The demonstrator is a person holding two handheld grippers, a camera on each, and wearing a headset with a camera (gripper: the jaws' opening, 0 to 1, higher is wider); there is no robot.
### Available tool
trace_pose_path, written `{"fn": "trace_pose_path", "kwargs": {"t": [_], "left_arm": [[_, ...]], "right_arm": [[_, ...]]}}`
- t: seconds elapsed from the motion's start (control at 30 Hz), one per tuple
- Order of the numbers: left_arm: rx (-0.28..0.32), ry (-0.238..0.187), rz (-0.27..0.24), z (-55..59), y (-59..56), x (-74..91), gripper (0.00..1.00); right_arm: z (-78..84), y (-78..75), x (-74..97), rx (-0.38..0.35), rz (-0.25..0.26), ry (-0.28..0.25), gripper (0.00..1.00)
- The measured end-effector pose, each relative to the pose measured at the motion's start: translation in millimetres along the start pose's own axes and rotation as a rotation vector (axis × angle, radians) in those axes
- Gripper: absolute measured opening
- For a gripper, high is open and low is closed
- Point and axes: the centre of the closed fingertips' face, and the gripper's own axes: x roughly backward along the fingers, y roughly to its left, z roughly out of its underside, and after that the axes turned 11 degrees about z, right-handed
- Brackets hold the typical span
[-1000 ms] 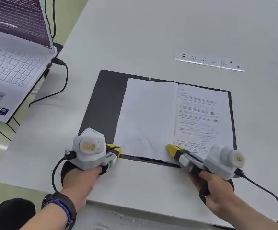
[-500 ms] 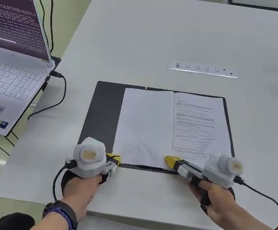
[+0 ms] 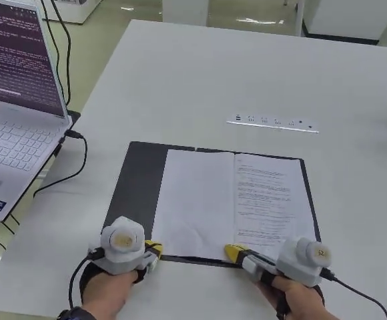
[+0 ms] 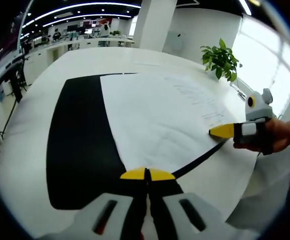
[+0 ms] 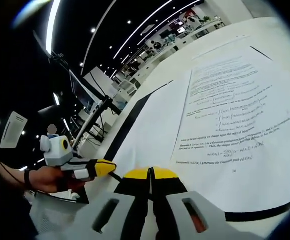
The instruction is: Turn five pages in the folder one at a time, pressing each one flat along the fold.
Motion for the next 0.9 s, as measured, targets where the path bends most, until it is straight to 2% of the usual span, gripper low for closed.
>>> {"fn": "trace_pose_path", "kwargs": {"t": [0.07,0.27,0.4,0.5,0.63,0.7,0.8,0.9], "left_arm": [[0.018,0.002,0.003,0.2,0.9,0.0,0.00],[-0.019,0.051,0.004,-0.5,-7.1,-1.5,0.03],[-0.055,0.056,0.023,-8.5,-14.5,-0.5,0.12],[-0.076,0.023,0.040,-22.9,-20.5,2.9,0.15],[-0.104,0.003,0.044,-37.5,-25.5,10.2,0.21],[-0.108,-0.010,0.049,-42.1,-26.5,12.9,0.23],[-0.116,-0.046,0.070,-53.3,-34.1,19.6,0.25],[-0.137,-0.046,0.075,-57.9,-36.5,23.6,0.28]], "right_arm": [[-1.3,1.8,0.7,-0.005,-0.004,-0.003,0.00],[-3.1,3.6,5.6,0.009,0.008,-0.013,0.00],[-6.6,3.3,11.6,0.013,0.016,-0.022,0.12],[-11.9,7.9,18.5,0.063,0.003,-0.032,0.17],[-21.1,7.3,26.0,0.097,0.012,-0.046,0.22],[-27.3,3.7,29.4,0.118,0.022,-0.058,0.26],[-39.7,0.0,38.1,0.144,0.038,-0.086,0.32],[-49.0,-4.3,45.2,0.167,0.046,-0.105,0.34]]}}
